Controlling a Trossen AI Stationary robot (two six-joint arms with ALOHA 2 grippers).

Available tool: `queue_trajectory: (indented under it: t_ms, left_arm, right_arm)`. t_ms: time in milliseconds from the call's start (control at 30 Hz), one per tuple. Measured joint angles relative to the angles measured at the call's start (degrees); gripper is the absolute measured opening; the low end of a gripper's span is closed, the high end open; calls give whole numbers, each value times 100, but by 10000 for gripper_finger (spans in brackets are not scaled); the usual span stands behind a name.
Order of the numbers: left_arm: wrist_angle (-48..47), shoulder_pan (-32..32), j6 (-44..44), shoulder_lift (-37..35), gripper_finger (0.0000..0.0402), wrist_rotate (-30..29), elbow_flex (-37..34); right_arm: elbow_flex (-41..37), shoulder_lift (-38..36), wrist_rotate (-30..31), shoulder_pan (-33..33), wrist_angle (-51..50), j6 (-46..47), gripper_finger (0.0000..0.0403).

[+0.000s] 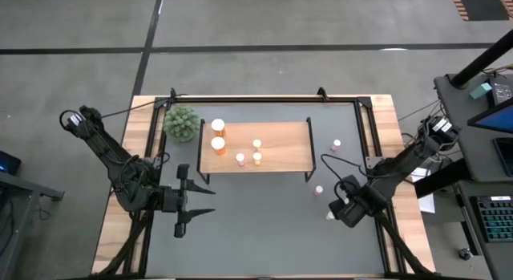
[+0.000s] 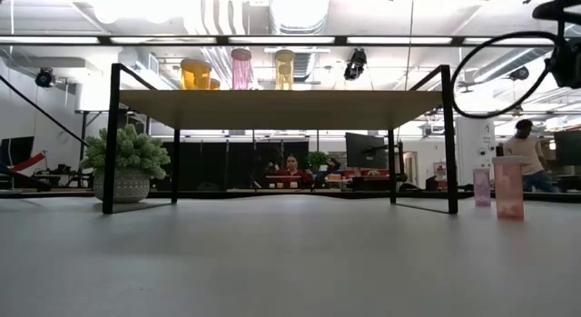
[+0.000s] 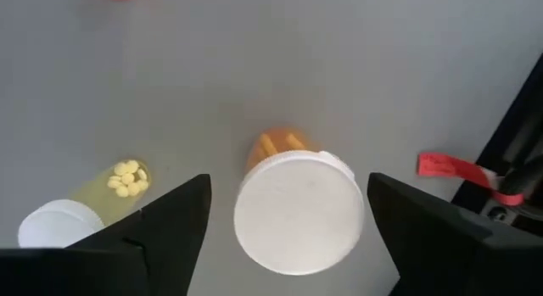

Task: Pick and place medicine bottles onto shelf by color
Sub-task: Put the orange pill bottle on the shelf

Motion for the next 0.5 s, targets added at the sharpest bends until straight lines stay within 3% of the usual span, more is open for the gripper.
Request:
queue_trajectory:
  t_ms: [333,500]
  left_arm:
    - [1,2,2,0,183,-6,0]
    - [2,2,2,0,183,-4,0]
  right_arm:
    - [-32,31,-18,0,54,97,201]
    - [49,-26,-117,0,-87,47,195]
